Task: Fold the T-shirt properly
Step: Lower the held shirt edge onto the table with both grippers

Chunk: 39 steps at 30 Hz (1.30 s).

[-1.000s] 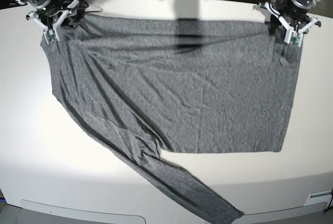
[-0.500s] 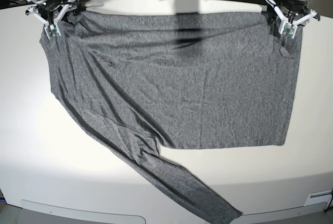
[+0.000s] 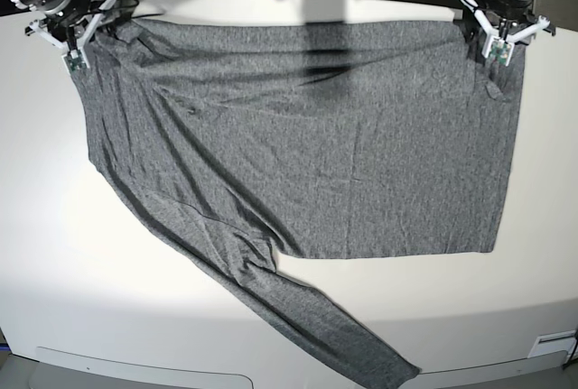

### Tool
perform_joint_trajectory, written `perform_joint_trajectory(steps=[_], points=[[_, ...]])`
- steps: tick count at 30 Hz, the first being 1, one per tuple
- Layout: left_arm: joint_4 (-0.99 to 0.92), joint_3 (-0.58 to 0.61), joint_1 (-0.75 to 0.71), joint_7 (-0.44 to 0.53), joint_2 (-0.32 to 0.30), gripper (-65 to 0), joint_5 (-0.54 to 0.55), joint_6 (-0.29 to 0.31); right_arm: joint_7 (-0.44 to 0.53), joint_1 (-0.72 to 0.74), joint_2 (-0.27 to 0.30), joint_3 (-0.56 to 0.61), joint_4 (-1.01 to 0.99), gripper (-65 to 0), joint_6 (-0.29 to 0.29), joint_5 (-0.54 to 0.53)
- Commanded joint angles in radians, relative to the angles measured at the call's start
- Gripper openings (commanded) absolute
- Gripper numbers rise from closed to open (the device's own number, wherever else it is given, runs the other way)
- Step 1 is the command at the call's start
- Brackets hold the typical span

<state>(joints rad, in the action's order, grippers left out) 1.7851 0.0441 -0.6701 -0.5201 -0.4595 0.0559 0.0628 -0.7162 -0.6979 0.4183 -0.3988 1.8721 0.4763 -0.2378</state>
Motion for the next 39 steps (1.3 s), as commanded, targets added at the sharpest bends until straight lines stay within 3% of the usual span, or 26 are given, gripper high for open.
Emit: perform_joint_trajectory(steps=[1,5,27,39], points=[[-0.017,0.002,-0.025,-0.112,-0.006,-40.9,-0.045,-0.001,0.009,-0.003,0.014,-0.008,0.018,-42.0,-0.005,-0.002],[-0.017,0.002,-0.026,-0.112,-0.006,-40.9,-0.076,-0.041,0.008,-0.003,0.014,-0.008,0.018,-42.0,-0.005,-0.002],[0.066,0.002,0.030,-0.044,-0.006,-40.9,-0.120,-0.040,0.004,-0.001,0.014,-0.008,0.026,-42.0,-0.006,-0.009],[0.124,0.002,0.030,-0.030,-0.006,-40.9,-0.124,-0.041,0.004,-0.001,0.014,-0.008,0.235,-42.0,-0.006,-0.009]])
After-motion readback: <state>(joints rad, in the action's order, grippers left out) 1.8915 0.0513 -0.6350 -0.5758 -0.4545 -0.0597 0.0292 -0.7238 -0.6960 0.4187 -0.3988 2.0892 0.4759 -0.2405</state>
